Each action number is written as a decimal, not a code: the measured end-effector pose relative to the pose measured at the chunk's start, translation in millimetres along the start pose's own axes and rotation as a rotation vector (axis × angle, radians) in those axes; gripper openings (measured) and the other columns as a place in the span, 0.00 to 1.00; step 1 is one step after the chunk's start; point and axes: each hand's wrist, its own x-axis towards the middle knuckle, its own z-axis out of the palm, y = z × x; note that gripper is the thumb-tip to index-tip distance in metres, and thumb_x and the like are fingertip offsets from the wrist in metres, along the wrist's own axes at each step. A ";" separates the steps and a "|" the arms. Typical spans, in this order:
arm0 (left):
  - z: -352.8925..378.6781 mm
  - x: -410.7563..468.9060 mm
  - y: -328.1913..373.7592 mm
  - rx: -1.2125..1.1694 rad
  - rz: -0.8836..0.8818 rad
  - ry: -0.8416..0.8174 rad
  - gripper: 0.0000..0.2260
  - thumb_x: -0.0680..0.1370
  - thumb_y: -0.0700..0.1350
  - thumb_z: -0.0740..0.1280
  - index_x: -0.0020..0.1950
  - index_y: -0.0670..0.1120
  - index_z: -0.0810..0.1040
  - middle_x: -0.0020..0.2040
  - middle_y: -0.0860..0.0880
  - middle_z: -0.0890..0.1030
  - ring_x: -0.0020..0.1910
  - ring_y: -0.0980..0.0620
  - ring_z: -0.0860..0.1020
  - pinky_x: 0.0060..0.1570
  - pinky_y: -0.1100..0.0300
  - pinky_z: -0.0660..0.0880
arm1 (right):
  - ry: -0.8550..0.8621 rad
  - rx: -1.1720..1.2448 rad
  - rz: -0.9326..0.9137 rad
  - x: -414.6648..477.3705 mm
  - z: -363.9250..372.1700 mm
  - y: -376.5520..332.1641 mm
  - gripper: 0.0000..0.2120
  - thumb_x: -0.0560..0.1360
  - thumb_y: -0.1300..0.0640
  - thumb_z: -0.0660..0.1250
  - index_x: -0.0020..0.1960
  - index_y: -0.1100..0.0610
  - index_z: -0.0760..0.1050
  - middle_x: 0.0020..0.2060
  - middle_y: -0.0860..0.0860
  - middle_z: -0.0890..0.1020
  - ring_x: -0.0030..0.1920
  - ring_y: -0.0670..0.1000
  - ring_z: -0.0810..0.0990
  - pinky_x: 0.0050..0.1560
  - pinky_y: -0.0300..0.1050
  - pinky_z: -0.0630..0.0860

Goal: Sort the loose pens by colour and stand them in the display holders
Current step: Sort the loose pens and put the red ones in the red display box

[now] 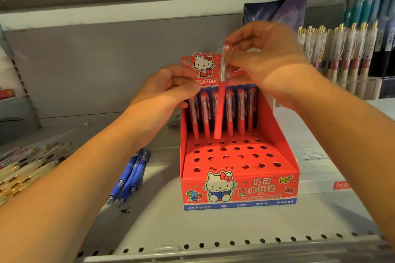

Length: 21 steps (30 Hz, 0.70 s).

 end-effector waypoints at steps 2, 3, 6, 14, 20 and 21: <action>-1.1 4.1 -4.3 0.124 -0.027 0.103 0.14 0.71 0.42 0.72 0.55 0.51 0.76 0.47 0.54 0.80 0.41 0.61 0.79 0.39 0.68 0.75 | 0.037 -0.143 -0.013 2.9 -4.3 1.3 0.11 0.74 0.67 0.69 0.43 0.51 0.75 0.37 0.48 0.80 0.36 0.50 0.85 0.29 0.45 0.82; -1.3 5.4 -7.4 0.204 -0.073 0.147 0.17 0.72 0.39 0.73 0.57 0.51 0.74 0.48 0.54 0.78 0.41 0.61 0.79 0.38 0.67 0.76 | 0.058 -0.208 -0.018 4.9 -6.0 2.8 0.11 0.74 0.65 0.69 0.43 0.50 0.75 0.37 0.47 0.80 0.37 0.52 0.85 0.31 0.47 0.83; -1.8 2.7 -13.8 0.355 -0.318 0.128 0.21 0.73 0.39 0.72 0.62 0.53 0.70 0.50 0.50 0.78 0.45 0.52 0.81 0.43 0.53 0.81 | 0.106 -0.469 -0.066 10.0 -10.7 9.7 0.09 0.71 0.62 0.69 0.43 0.49 0.75 0.37 0.45 0.78 0.38 0.47 0.81 0.41 0.46 0.81; -2.6 -5.1 -15.8 0.216 -0.526 -0.109 0.14 0.77 0.37 0.63 0.56 0.55 0.70 0.36 0.49 0.85 0.34 0.50 0.85 0.29 0.54 0.79 | 0.066 -0.753 -0.040 10.5 -12.9 15.6 0.08 0.71 0.61 0.68 0.47 0.51 0.75 0.44 0.50 0.81 0.47 0.53 0.79 0.50 0.47 0.78; -4.3 -4.3 -17.6 0.235 -0.528 -0.124 0.17 0.77 0.34 0.61 0.56 0.55 0.71 0.37 0.47 0.85 0.35 0.49 0.85 0.29 0.53 0.79 | 0.033 -0.732 0.016 7.7 -11.8 15.2 0.08 0.71 0.62 0.68 0.46 0.51 0.75 0.46 0.51 0.80 0.46 0.52 0.79 0.45 0.43 0.75; -4.3 -4.2 -17.9 0.229 -0.530 -0.126 0.17 0.77 0.34 0.61 0.56 0.55 0.71 0.37 0.47 0.85 0.35 0.48 0.85 0.29 0.53 0.79 | 0.026 -0.738 0.029 7.3 -12.3 14.2 0.08 0.71 0.63 0.68 0.46 0.51 0.75 0.46 0.51 0.79 0.45 0.52 0.79 0.44 0.43 0.75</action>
